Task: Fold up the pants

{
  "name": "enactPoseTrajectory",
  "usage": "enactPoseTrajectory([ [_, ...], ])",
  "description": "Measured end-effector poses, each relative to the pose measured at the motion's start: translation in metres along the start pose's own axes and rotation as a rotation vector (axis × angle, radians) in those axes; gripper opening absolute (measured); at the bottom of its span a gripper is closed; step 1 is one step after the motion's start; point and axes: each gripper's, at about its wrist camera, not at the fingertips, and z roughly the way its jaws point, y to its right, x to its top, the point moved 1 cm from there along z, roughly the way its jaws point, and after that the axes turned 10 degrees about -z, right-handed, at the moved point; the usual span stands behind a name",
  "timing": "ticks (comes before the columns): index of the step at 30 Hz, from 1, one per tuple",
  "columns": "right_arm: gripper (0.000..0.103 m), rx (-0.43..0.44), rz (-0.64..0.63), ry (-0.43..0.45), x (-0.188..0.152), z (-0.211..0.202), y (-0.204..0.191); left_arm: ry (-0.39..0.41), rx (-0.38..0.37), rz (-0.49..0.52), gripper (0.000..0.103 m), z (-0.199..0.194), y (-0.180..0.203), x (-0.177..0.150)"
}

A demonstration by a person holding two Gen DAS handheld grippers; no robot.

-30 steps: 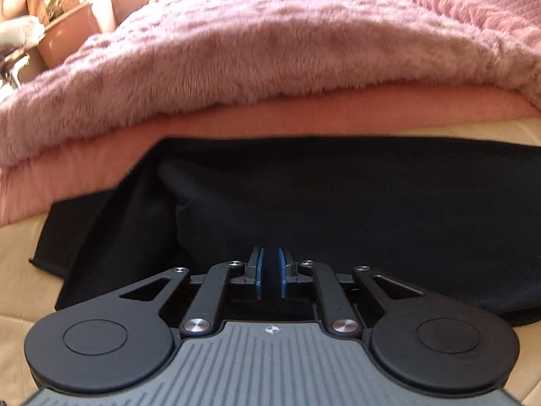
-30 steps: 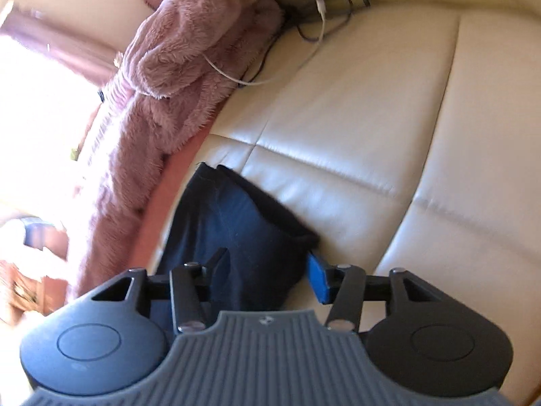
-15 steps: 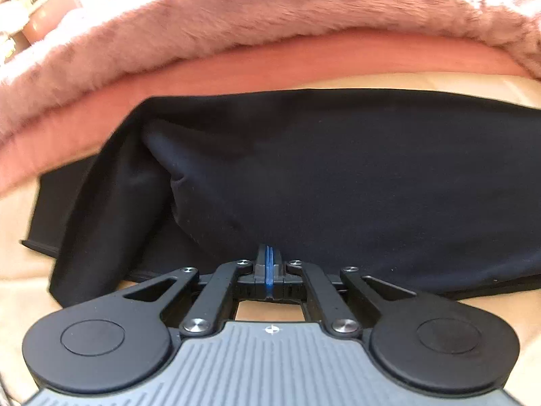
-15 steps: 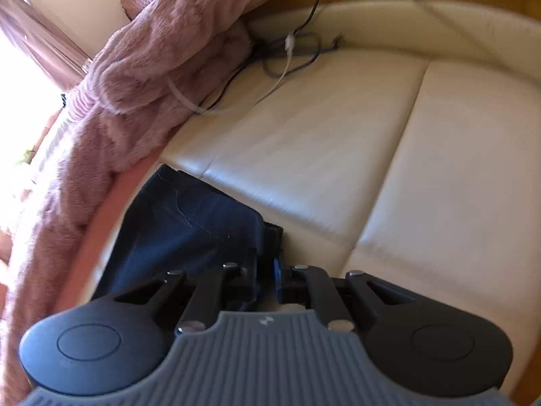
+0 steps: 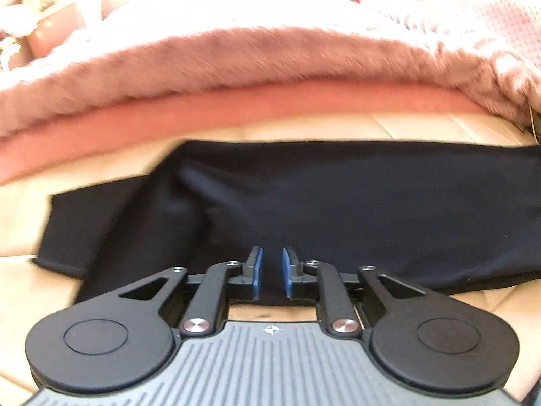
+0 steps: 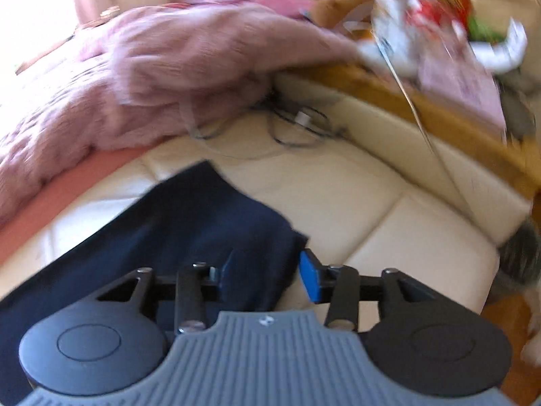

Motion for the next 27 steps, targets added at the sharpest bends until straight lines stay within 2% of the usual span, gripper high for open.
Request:
enactPoseTrajectory([
  [3,0.039,0.107,-0.069,0.033,-0.005,-0.022,-0.035,0.057,0.053,-0.033,0.034,-0.019,-0.03,-0.006],
  [5,0.039,0.186,-0.112,0.038,-0.012,-0.037,-0.064,0.098,0.11,-0.056,0.047,-0.027,-0.054,-0.012],
  [8,0.039,0.3,-0.184,0.037,-0.028,-0.055,-0.112,0.118,0.198,-0.13,0.058,-0.03,-0.097,-0.017],
  [12,0.039,0.382,-0.31,0.016,-0.06,-0.064,-0.172,0.092,0.223,-0.255,0.061,-0.015,-0.144,-0.016],
  [15,0.039,0.395,-0.386,-0.011,-0.084,-0.062,-0.202,0.058,0.181,-0.337,0.061,-0.003,-0.168,-0.018],
  [19,0.039,0.412,-0.422,-0.032,-0.103,-0.059,-0.223,0.038,0.146,-0.414,0.061,0.013,-0.18,-0.026],
  [21,0.039,0.408,-0.444,-0.041,-0.105,-0.057,-0.231,0.039,0.132,-0.421,0.057,0.017,-0.179,-0.03],
  [22,0.039,0.407,-0.448,-0.047,-0.105,-0.055,-0.233,0.055,0.136,-0.41,0.05,0.017,-0.175,-0.031],
  [24,0.039,0.411,-0.457,-0.059,-0.106,-0.051,-0.239,0.07,0.145,-0.384,0.035,0.019,-0.169,-0.032],
  [25,0.039,0.409,-0.466,-0.067,-0.108,-0.05,-0.24,0.076,0.139,-0.381,0.018,0.02,-0.168,-0.032],
  [27,0.039,0.401,-0.49,-0.091,-0.114,-0.048,-0.249,0.076,0.113,-0.386,0.002,0.019,-0.165,-0.03],
])
